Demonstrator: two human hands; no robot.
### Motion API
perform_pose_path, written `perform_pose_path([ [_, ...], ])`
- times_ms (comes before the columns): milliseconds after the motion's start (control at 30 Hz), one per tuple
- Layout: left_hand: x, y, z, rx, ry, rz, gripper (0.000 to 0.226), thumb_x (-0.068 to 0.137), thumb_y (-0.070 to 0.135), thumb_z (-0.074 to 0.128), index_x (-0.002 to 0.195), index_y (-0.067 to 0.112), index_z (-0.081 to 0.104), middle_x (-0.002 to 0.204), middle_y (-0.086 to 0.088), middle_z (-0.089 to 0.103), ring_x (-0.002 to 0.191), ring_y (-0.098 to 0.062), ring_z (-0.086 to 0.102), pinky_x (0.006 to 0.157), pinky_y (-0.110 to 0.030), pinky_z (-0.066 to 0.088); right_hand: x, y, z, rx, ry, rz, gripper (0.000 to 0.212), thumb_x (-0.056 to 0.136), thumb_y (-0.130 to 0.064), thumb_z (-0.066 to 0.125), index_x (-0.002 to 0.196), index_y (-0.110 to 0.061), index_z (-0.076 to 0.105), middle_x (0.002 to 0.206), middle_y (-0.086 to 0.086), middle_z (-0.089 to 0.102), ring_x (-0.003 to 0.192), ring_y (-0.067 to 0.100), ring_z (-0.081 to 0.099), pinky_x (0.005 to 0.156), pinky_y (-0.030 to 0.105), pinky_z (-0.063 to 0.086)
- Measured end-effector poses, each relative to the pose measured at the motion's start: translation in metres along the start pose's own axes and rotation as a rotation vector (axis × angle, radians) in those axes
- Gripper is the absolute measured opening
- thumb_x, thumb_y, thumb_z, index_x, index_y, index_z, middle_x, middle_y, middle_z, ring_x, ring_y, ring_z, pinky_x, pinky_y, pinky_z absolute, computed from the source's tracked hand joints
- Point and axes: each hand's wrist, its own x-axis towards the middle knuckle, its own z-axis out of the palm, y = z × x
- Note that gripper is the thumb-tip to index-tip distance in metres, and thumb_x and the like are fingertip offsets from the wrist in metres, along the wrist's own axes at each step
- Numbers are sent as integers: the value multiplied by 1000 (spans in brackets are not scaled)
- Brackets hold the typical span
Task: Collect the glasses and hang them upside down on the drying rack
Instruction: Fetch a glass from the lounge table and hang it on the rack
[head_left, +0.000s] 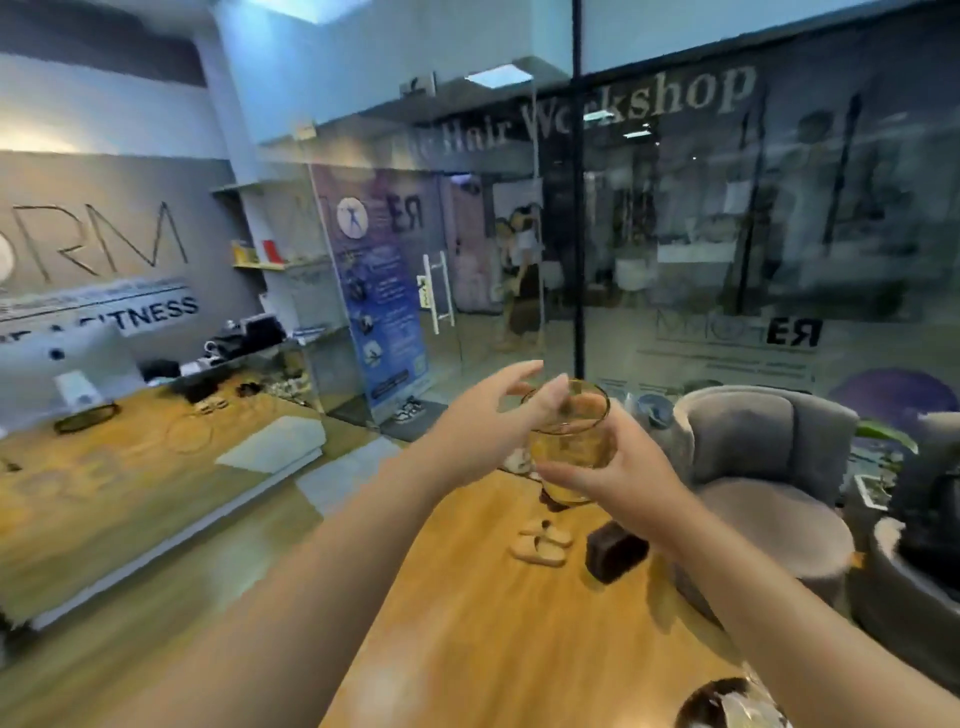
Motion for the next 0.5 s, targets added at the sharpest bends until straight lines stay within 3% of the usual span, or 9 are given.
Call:
perform_pose_path([
  [100,-56,-29,-86,54,149,-110,72,89,81,38,150,42,45,141,14,57,122,-13,59,103,-45,51,15,-48,67,32,-94,-54,68,70,-35,95,126,-36,56,114,-16,70,98,-11,65,77,13,52],
  [200,-132,-55,-167,133,296,-205,55,102,62,37,148,34,49,139,15,54,124,-13,57,105,-42,49,17,-96,147,99,-215,-95,64,74,-28,94,123,-35,54,109,-16,70,91,-16,65,67,5,50],
  [267,-191,-72,-217,206,390,-260,50,107,52,36,148,28,50,142,8,55,127,-16,57,105,-40,47,11,-128,208,134,-325,-115,64,73,-30,94,122,-39,53,109,-15,71,90,-11,68,68,9,52],
  [367,-284,-102,-282,282,480,-382,49,109,47,35,149,23,49,145,4,55,126,-16,57,91,-26,44,-13,-176,301,192,-487,-150,59,73,-32,93,115,-43,53,112,-12,71,91,-7,69,69,13,54],
  [500,-415,-134,-351,349,622,-531,51,108,50,35,151,24,48,148,6,54,133,-14,52,104,-32,44,-68,-241,424,282,-681,-210,62,74,-30,93,119,-41,52,114,-12,70,96,-4,68,68,12,53],
])
